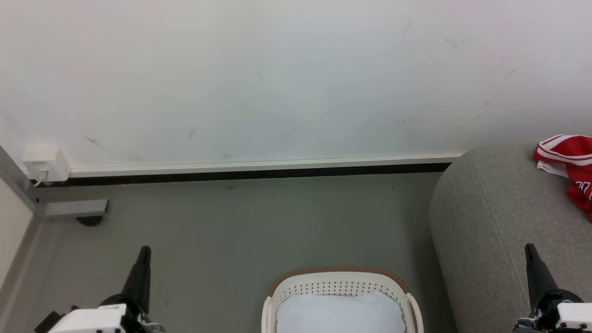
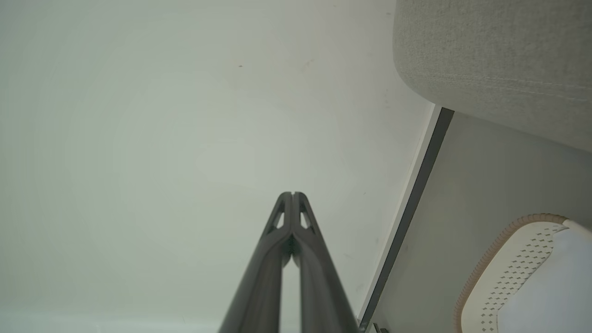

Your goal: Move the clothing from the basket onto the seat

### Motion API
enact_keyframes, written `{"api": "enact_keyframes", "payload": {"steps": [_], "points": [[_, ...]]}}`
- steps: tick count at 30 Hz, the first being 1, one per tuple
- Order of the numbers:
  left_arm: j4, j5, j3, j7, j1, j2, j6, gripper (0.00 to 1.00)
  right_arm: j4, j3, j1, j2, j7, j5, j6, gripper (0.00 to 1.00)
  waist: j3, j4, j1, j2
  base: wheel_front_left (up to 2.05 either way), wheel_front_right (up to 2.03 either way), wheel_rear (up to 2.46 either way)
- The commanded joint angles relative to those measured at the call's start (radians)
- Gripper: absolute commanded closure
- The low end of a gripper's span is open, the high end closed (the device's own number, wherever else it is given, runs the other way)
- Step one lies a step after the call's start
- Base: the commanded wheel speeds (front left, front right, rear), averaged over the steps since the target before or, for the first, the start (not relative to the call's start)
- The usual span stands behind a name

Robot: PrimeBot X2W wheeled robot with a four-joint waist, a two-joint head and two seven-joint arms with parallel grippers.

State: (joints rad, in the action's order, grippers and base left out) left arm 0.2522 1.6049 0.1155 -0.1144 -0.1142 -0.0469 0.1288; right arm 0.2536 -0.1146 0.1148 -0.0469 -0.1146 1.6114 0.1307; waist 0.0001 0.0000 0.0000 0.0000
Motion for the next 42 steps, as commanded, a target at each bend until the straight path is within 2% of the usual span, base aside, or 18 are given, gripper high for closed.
{"api": "enact_keyframes", "payload": {"steps": [1,42], "points": [[-0.002,0.013,0.002,-0.005,-0.007,-0.006,0.004,1.00,-0.004,-0.003,0.006,-0.006,-0.004,0.001,0.000,1.00,0.000,0.000,0.0000,0.0000,0.00,0.00,0.00],[-0.002,0.012,0.002,-0.005,-0.007,-0.006,0.004,1.00,-0.004,-0.003,0.006,-0.007,-0.004,0.001,0.000,1.00,0.000,0.000,0.0000,0.0000,0.00,0.00,0.00]]}}
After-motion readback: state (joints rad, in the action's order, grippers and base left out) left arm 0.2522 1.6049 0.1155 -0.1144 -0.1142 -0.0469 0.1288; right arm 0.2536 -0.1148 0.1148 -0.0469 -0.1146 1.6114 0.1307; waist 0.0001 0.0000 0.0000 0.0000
